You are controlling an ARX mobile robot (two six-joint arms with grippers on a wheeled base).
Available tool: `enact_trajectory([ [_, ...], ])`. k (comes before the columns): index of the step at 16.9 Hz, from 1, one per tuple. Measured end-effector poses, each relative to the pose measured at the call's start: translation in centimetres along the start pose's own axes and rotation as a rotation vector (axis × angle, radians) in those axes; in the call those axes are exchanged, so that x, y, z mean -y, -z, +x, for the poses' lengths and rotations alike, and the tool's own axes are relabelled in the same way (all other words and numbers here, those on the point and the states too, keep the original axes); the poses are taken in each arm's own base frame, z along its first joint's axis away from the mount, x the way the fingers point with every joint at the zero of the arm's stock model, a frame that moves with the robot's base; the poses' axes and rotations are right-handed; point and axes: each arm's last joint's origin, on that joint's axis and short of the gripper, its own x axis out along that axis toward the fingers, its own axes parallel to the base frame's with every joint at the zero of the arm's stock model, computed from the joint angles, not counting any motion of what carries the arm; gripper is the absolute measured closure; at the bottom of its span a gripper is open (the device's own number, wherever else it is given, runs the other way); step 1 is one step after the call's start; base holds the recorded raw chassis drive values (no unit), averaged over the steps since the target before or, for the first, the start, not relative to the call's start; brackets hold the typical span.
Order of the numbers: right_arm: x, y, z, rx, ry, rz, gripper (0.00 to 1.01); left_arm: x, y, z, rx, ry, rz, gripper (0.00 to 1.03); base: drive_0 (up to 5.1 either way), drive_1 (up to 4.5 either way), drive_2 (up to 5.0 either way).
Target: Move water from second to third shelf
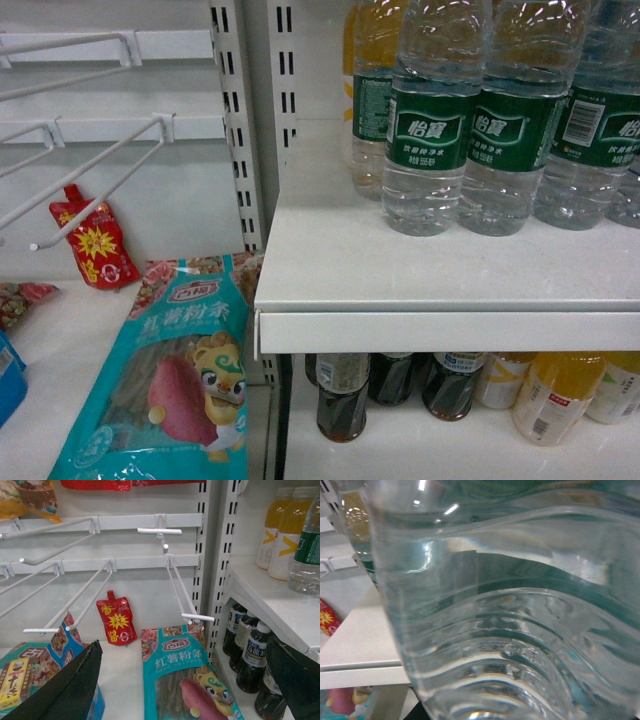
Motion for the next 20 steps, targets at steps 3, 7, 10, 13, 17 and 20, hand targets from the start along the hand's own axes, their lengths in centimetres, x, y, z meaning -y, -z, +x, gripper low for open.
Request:
enact_trajectory([
  [3,0.1,0.0,0.0,0.0,0.022,0.001,0.62,0.0,0.0,0.0,-0.002,0.001,0.0,0.05,0.0,0.0,0.0],
  [7,0.1,0.0,0.0,-0.001,0.022,0.001,0.62,0.0,0.0,0.0,-0.002,0.002,0.0,0.05,0.0,0.0,0.0],
  [10,0.0,-0.6,0.5,0.057,0.08,-0.01,0.62,0.0,0.0,0.0,-0.002,0.002,0.0,0.05,0.0,0.0,0.0],
  [13,-0.2,-2.5,2.5,0.057,0.075,-0.036,0.62,0.0,0.0,0.0,-0.002,0.002,0.0,0.05,0.0,0.0,0.0],
  [17,-0.6,-3.3,5.9,-0.02,0.052,-0.067,0.62,0.0,0.0,0.0,-0.002,0.002,0.0,0.05,0.0,0.0,0.0],
  [20,-0.6,-2.9,8.6,-0.097,0.055,-0.063,0.62,0.0,0.0,0.0,-0.002,0.002,0.0,0.05,0.0,0.0,0.0],
])
